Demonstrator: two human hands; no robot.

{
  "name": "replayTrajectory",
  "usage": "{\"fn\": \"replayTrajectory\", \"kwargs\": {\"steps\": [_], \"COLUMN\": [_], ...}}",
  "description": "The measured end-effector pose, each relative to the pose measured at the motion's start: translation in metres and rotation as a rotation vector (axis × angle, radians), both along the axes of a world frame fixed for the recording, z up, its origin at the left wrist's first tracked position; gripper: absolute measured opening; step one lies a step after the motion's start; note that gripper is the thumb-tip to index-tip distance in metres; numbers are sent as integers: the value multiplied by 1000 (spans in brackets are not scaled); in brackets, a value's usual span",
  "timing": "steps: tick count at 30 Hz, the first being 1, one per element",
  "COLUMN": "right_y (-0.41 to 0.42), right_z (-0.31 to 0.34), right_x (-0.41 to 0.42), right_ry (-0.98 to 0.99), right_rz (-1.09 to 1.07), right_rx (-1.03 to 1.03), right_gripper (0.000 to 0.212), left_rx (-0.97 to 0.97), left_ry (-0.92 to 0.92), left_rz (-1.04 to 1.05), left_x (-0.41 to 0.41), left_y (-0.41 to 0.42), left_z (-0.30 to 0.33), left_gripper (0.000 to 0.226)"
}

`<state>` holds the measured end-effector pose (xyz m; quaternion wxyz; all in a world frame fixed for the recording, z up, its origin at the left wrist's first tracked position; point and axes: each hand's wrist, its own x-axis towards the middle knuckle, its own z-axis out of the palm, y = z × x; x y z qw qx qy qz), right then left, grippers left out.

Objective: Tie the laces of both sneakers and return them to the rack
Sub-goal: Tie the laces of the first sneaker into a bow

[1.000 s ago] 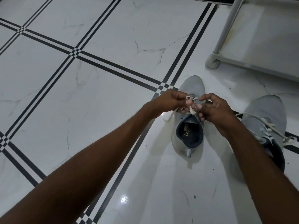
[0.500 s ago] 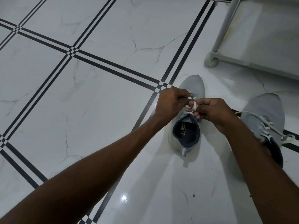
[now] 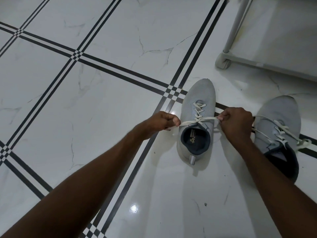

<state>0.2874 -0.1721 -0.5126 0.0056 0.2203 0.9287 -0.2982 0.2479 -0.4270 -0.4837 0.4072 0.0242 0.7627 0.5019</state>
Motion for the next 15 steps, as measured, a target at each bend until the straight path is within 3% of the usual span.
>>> {"fn": "replayTrajectory", "kwargs": {"steps": [5,10,15], "right_y": [8,-2,-13], "right_z": [12,27,42], "right_x": [1,-18,-28], "right_ry": [88,104,16], "right_rz": [30,-259,-433], "right_rx": [-86,-821,-1244], "right_gripper": [10,12,21], "left_rx": [50,102,170], "left_ry": [53,124,94], "left_rz": [103,218,339], "left_x": [-5,-8,-10], "left_y": [1,21,29], "left_z": [14,24,27], "left_gripper": [18,18,21]}}
